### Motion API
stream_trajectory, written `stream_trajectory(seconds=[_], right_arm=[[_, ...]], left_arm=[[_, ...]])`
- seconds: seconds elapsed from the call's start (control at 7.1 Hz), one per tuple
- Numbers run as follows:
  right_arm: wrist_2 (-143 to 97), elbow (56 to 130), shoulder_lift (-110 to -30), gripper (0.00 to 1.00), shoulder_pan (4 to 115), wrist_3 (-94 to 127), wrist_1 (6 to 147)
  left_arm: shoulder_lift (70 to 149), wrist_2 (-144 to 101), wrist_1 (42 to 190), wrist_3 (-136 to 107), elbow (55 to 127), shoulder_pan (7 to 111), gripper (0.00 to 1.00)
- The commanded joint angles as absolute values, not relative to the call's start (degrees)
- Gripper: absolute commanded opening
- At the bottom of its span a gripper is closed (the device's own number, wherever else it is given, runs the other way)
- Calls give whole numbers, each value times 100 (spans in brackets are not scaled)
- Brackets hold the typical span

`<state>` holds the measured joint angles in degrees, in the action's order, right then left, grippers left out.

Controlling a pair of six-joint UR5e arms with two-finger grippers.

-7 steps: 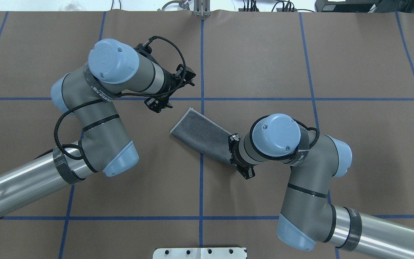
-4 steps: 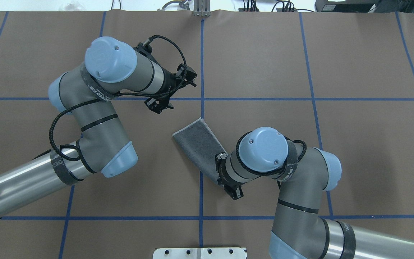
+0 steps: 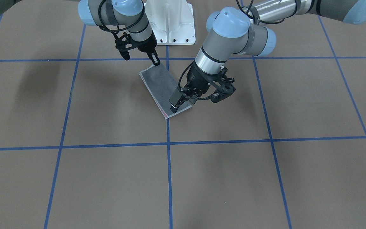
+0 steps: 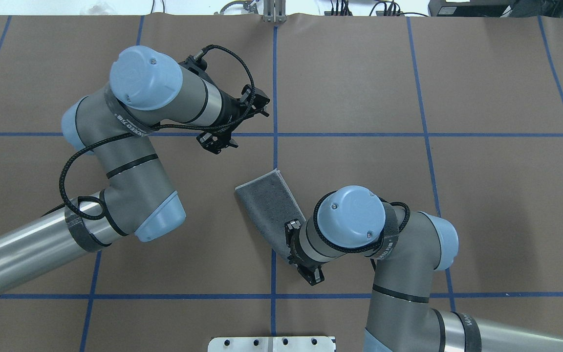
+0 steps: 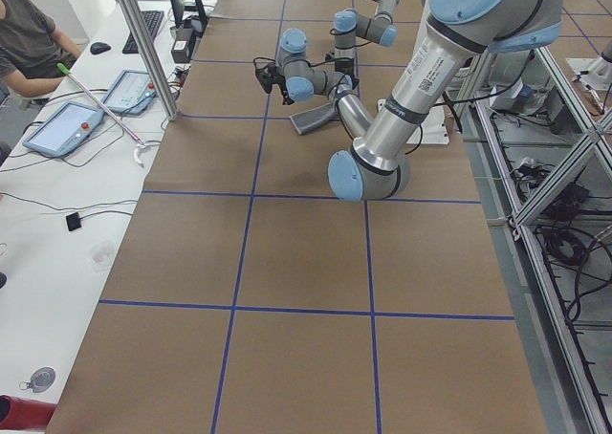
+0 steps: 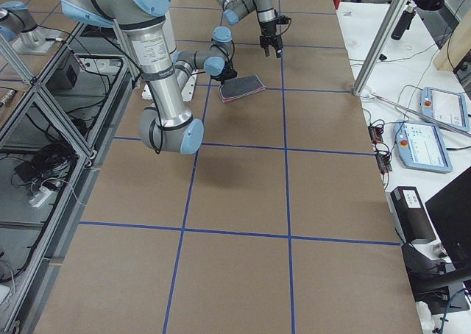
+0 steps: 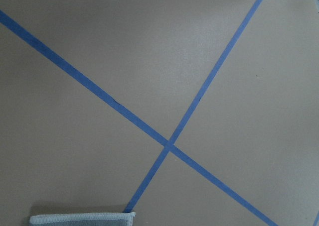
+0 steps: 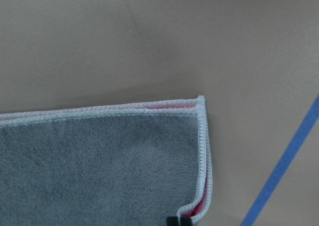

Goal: Fold towel twice with both arms
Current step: 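Swing the grasped strip end toward the robot with the right gripper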

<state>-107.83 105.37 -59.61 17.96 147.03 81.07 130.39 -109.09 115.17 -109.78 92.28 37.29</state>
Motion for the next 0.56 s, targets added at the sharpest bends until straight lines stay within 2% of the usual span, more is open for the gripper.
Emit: stream_trajectory(seconds=[0.0, 0.14, 0.28, 0.42], right_arm=[[-10775, 10538, -5880, 0, 1714, 14704, 8112], [-10767, 10538, -5854, 4, 1679, 14704, 8104], [-10775, 10538, -5845, 98, 1679, 14695, 8104], [-10801, 10538, -5827, 100, 1679, 14669, 8104]], left_arm=[[13034, -10951, 11514, -10978, 9255, 3744, 100], [13008, -10951, 11514, -10978, 9246, 3744, 100], [12982, -10951, 11514, -10978, 9255, 3744, 100], [12973, -10951, 11514, -10978, 9246, 3744, 100]])
